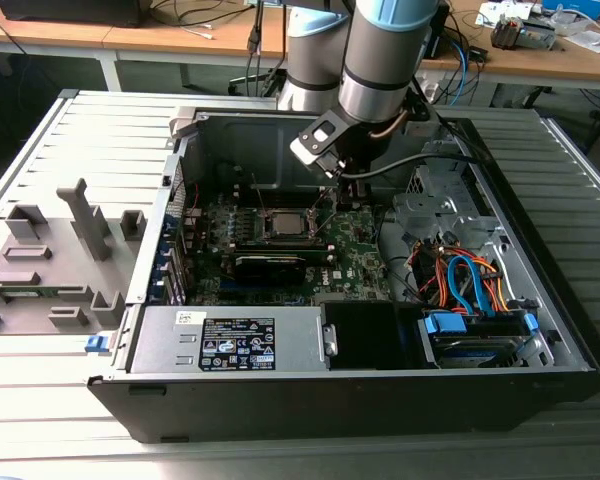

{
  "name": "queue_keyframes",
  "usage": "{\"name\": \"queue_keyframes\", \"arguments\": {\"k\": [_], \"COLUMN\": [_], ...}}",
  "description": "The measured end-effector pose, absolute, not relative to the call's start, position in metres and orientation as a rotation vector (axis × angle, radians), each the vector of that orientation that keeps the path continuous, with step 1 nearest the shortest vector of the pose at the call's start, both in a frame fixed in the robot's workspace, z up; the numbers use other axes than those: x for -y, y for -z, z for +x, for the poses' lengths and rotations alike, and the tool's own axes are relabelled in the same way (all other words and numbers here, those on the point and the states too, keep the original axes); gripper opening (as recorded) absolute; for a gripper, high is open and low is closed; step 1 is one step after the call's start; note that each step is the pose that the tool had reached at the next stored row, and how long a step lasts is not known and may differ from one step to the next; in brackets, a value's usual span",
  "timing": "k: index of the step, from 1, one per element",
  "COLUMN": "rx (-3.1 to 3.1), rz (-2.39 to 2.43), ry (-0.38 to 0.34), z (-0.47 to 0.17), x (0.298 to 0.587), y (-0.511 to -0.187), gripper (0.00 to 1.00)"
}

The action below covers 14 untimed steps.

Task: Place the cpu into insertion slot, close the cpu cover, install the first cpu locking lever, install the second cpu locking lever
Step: 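Close the cpu cover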

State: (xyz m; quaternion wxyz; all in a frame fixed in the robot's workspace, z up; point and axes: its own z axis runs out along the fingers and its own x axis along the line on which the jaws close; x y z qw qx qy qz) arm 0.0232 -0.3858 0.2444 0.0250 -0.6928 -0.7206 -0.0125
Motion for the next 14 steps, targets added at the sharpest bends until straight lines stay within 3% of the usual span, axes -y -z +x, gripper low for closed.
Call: {"name": "queue_keyframes", "arguments": {"k": [14], "rx": [2.229], "rz": [-2.143], "ry": [0.039], "z": [0.021], "x": [0.3858], "y": [-0.243], "gripper": [0.11]}}
